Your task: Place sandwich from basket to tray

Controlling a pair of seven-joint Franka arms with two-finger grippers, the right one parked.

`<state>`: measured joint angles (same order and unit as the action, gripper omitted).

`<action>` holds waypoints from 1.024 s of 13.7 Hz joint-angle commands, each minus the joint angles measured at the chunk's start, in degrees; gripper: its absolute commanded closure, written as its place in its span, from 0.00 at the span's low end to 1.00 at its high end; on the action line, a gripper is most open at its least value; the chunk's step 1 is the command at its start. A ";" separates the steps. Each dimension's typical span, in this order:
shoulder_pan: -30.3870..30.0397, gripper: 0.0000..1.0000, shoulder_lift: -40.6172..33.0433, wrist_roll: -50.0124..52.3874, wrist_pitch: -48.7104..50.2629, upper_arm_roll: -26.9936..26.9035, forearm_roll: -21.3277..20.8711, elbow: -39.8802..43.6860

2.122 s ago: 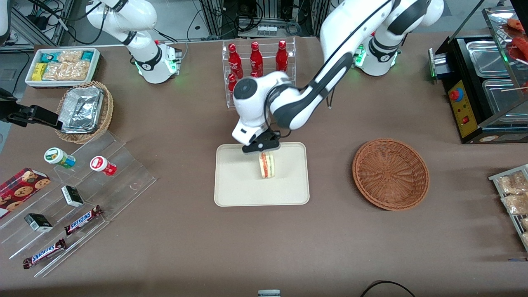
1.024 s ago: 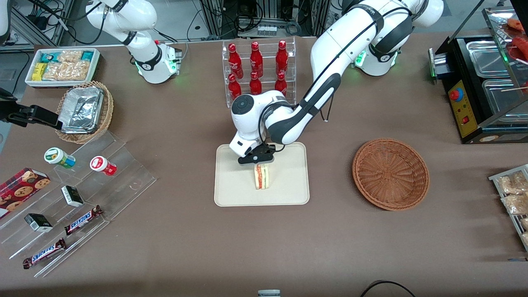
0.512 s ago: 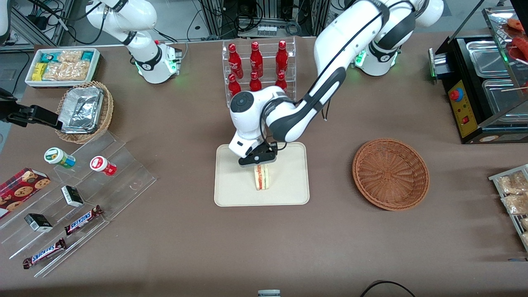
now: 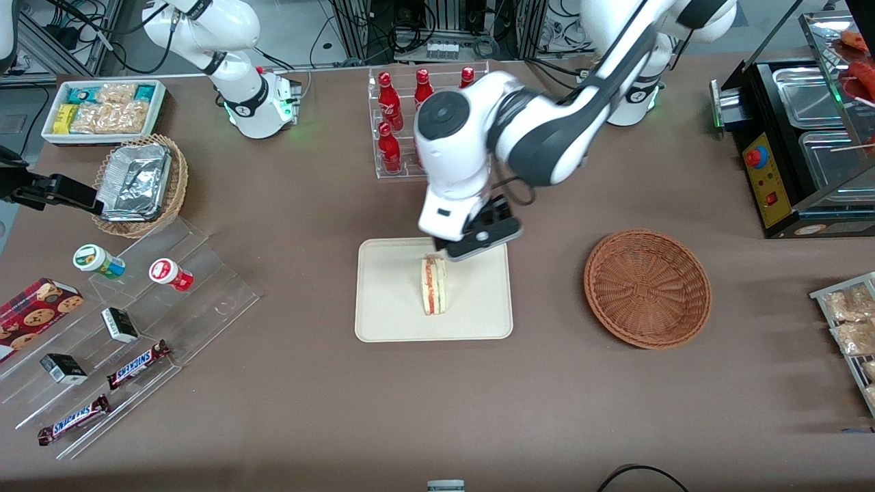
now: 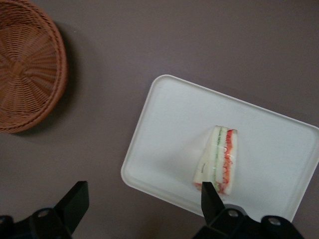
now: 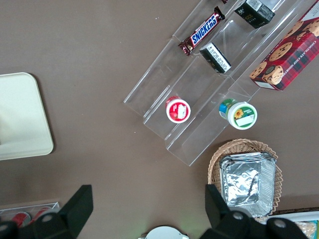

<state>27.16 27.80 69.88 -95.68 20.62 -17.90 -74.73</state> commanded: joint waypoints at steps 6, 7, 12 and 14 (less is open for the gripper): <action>-14.65 0.01 -14.43 -23.79 12.09 -0.06 10.15 -5.59; -16.85 0.01 -15.66 -27.66 12.97 -0.06 10.86 -6.21; -24.96 0.01 -19.35 -48.49 17.45 -3.46 13.15 -6.39; -24.87 0.01 -20.58 -56.05 17.81 -8.99 15.95 -6.48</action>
<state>2.45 10.04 20.17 -78.41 15.33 -4.51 -79.25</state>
